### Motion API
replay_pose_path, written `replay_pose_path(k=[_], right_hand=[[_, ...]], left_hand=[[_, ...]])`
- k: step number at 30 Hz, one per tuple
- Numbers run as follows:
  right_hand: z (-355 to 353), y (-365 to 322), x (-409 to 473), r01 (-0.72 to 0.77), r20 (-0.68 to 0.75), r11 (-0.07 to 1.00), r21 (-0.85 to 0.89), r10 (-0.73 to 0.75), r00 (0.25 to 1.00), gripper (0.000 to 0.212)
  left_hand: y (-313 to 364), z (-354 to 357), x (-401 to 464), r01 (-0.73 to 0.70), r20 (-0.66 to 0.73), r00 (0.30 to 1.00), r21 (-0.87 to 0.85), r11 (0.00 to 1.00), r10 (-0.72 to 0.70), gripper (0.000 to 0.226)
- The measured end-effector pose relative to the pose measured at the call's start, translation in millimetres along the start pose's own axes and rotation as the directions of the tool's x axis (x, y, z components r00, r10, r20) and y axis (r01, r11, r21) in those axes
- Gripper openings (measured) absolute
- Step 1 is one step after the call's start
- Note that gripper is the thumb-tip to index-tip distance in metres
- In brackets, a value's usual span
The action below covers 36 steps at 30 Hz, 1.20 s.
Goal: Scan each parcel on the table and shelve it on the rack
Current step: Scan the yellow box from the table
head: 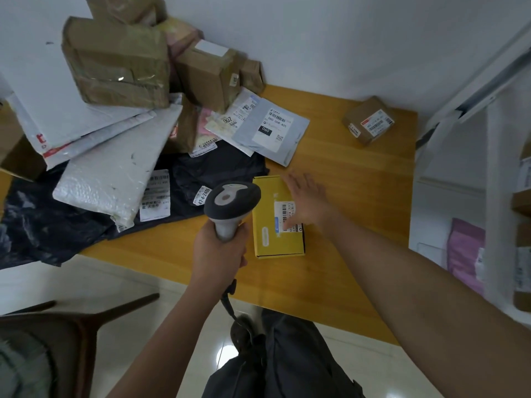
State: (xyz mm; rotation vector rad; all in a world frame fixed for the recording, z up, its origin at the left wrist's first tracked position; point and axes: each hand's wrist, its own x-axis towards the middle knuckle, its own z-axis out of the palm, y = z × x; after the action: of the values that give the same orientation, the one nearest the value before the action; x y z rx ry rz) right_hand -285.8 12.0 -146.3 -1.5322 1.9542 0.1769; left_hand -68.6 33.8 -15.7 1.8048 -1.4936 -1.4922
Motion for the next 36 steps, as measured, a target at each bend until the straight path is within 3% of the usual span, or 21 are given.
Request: replay_pose_path(k=[2, 4, 8, 12, 15, 17, 20, 23, 26, 30, 31, 36], right_hand=[[2.5, -1.4, 2.6, 0.005, 0.050, 0.999, -0.038, -0.003, 0.999, 0.141], [6.1, -4.1, -1.6, -0.045, 0.003, 0.997, -0.062, 0.045, 0.999, 0.141], [10.2, -7.2, -14.7, -0.321, -0.063, 0.947, -0.015, 0.319, 0.946, 0.132], [13.3, 8.3, -20.2, -0.471, 0.088, 0.877, 0.093, 0.464, 0.881, 0.131], [18.2, 16.0, -21.4, -0.531, 0.230, 0.844, 0.070, 0.505, 0.832, 0.136], [19.9, 16.5, -24.5, -0.565, 0.314, 0.813, 0.142, 0.504, 0.805, 0.127], [13.0, 17.4, -28.5, -0.544, 0.381, 0.766, 0.342, 0.416, 0.826, 0.095], [-1.6, 15.7, -27.3, -0.518, 0.396, 0.558, 0.648, 0.334, 0.856, 0.076], [-19.5, 6.9, -23.1, -0.458, 0.382, 0.380, 0.804, 0.261, 0.887, 0.058], [-42.2, -10.1, -18.6, -0.283, 0.286, -0.044, 0.958, 0.204, 0.936, 0.053], [-47.0, -14.9, -17.6, -0.227, 0.246, -0.109, 0.968, 0.217, 0.945, 0.050], [-66.1, -33.9, -10.9, -0.102, 0.148, -0.174, 0.980, 0.280, 0.948, 0.044]], left_hand=[[-0.9, -1.0, 1.1, 0.001, -0.006, 1.000, 0.007, 1.000, -0.001, 0.021], [-0.8, -1.7, 2.8, 0.004, -0.009, 1.000, 0.011, 1.000, -0.004, 0.022], [2.8, -2.3, 4.8, 0.022, -0.017, 1.000, -0.027, 0.999, -0.023, 0.025], [7.1, -4.9, 5.3, 0.033, -0.017, 0.999, -0.058, 0.998, -0.034, 0.025], [8.4, -7.4, 6.1, 0.035, -0.020, 0.999, -0.071, 0.997, -0.037, 0.026], [8.5, -9.1, 6.5, 0.038, -0.019, 0.999, -0.069, 0.997, -0.039, 0.025], [9.3, -11.2, 7.3, 0.033, -0.021, 0.999, -0.068, 0.997, -0.035, 0.025], [12.5, -13.1, 7.9, 0.026, -0.020, 0.999, -0.059, 0.998, -0.027, 0.025], [17.9, -15.4, 7.4, 0.028, -0.020, 0.999, -0.081, 0.996, -0.030, 0.021], [26.7, -19.2, 3.9, 0.003, -0.027, 1.000, -0.105, 0.994, -0.006, 0.020], [29.1, -20.0, 3.1, -0.003, -0.032, 0.999, -0.108, 0.994, -0.001, 0.020], [39.7, -24.0, 0.4, -0.024, -0.047, 0.999, -0.114, 0.993, 0.019, 0.021]])
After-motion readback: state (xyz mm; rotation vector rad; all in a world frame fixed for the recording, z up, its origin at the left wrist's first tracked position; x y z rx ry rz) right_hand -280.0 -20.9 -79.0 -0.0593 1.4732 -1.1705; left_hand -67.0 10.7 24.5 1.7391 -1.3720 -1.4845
